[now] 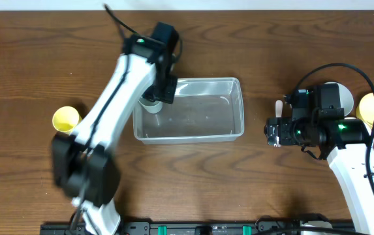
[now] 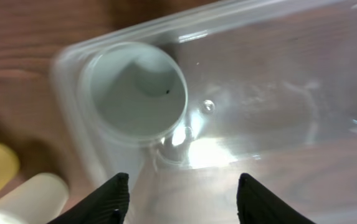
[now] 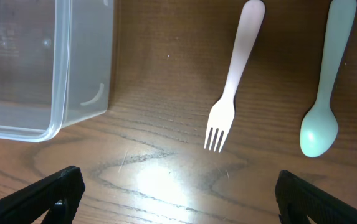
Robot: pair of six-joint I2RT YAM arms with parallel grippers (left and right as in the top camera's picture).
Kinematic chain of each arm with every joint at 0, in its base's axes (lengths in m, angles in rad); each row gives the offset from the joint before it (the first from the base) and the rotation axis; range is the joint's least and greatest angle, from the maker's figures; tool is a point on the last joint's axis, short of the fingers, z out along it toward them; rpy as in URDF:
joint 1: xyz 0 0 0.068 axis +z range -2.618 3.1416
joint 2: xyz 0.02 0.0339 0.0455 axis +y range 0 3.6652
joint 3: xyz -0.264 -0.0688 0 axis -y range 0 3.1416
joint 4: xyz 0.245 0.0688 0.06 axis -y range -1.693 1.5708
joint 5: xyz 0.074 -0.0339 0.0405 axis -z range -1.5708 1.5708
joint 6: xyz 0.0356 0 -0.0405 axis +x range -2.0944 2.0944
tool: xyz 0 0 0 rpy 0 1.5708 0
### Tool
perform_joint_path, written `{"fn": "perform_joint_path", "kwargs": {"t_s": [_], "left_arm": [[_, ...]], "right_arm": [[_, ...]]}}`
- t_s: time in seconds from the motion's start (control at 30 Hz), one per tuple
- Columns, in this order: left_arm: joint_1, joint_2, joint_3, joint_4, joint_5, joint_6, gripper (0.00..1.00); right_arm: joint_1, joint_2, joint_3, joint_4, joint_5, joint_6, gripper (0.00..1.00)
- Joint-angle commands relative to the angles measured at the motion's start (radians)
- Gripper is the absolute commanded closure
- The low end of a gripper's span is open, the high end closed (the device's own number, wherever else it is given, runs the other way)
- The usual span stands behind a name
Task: Pack container
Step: 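Carry grey cup with left gripper into container's back-left corner, then release grey cup and move left gripper to the white cup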
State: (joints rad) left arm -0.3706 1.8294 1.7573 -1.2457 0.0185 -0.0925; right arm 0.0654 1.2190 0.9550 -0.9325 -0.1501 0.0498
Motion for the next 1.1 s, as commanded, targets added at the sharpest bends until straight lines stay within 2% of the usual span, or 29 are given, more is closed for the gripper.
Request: {"fn": "perform_joint_path", "kwargs": {"t_s": [0.0,0.07,0.2,0.4,0.8,1.07], "left_arm": [[0.054,-0.16,0.037,-0.04,-0.036,-0.025,0.42],[0.119,-0.232,0.035,-0.079,-0.092,-0.087,0.39],[0.284,-0.324,0.016,-0.145,-0.101,-0.189,0.37],[0.458,-0.388,-0.13,-0.135,-0.051,-0.212,0.37],[0.472,-0.318,-0.57,0.151,-0.045,-0.225,0.36],[0.494,-0.252,-0.684,0.291,-0.047,-0.224,0.33]], "right_arm": [[-0.006,0.002,0.018,-0.002,-0.011,0.016,0.01],[-0.006,0.002,0.018,-0.002,-0.011,0.016,0.01],[-0.006,0.002,0.018,-0.001,-0.011,0.016,0.01],[-0.006,0.002,0.018,0.005,-0.011,0.016,0.01],[-0.006,0.002,0.018,0.001,-0.011,0.016,0.01],[-0.006,0.002,0.018,0.0,-0.011,0.017,0.01]]}}
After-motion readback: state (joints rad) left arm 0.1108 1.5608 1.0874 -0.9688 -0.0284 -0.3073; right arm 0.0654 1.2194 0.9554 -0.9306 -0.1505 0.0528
